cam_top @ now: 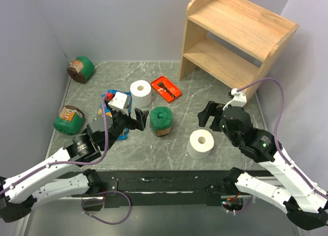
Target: Place and organize the paper towels onto the shelf
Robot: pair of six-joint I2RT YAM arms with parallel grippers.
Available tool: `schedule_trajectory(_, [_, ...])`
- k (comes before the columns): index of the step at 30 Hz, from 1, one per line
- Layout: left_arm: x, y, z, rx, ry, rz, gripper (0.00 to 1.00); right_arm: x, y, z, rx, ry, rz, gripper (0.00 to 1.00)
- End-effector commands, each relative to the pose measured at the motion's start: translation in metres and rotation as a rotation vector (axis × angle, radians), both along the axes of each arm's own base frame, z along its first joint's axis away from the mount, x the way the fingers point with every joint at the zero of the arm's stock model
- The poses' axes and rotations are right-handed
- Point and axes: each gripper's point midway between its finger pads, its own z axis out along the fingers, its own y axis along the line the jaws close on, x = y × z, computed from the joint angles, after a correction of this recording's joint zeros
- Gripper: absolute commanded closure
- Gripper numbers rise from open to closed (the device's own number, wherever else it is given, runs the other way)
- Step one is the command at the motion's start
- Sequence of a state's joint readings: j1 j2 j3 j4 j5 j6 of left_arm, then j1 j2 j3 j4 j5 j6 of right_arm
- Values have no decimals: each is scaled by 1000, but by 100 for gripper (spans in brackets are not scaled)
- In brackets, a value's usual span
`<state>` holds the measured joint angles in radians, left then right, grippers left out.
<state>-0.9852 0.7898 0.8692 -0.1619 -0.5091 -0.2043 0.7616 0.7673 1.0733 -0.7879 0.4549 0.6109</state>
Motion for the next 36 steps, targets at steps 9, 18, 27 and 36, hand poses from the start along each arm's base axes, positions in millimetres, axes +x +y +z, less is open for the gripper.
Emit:
schedule_trajectory(9, [3, 6, 17, -45, -29, 36, 4, -2, -9, -1, 24, 7, -60, 1])
schedule_trajectory(18, [4, 7, 15, -38, -29, 48, 4, -7, -67, -20, -179, 122, -377, 2])
schedule_trajectory(27, [4, 9, 17, -37, -33, 54, 4, 22, -21, -24, -378, 155, -81, 12])
schedule_trajectory(36, [3, 12, 18, -41, -40, 57, 4, -10, 66, -97, -224, 346, 388, 28])
